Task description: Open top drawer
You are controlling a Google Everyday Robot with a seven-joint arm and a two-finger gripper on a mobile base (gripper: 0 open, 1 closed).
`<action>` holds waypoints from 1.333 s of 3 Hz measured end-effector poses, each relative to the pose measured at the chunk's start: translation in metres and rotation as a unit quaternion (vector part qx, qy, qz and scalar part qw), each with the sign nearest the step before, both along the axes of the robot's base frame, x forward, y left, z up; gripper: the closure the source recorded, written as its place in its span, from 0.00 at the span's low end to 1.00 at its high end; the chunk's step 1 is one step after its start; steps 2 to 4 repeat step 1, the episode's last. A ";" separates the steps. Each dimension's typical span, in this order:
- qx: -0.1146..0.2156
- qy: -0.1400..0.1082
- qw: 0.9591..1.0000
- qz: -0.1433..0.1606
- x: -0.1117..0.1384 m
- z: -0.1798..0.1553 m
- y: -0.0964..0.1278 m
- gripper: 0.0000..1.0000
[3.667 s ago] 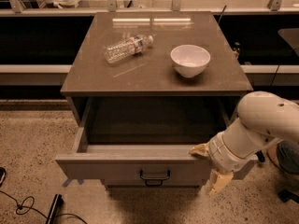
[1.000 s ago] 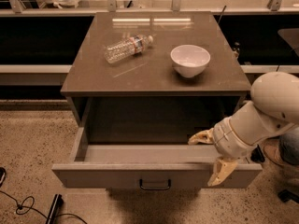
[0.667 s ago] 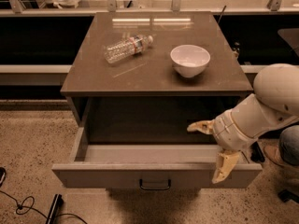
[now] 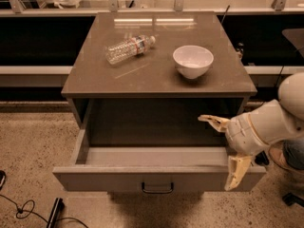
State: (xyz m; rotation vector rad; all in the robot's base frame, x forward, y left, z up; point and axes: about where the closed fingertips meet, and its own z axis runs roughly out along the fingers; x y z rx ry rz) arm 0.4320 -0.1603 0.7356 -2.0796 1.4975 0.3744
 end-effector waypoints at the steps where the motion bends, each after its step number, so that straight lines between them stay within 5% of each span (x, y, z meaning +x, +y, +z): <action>1: 0.004 -0.001 1.000 0.000 -0.001 0.002 0.001 0.00; 4: 0.004 -0.001 1.000 0.000 -0.001 0.002 0.001 0.00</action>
Offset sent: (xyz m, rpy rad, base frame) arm 0.0000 0.0000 0.0000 0.0000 0.0000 0.0000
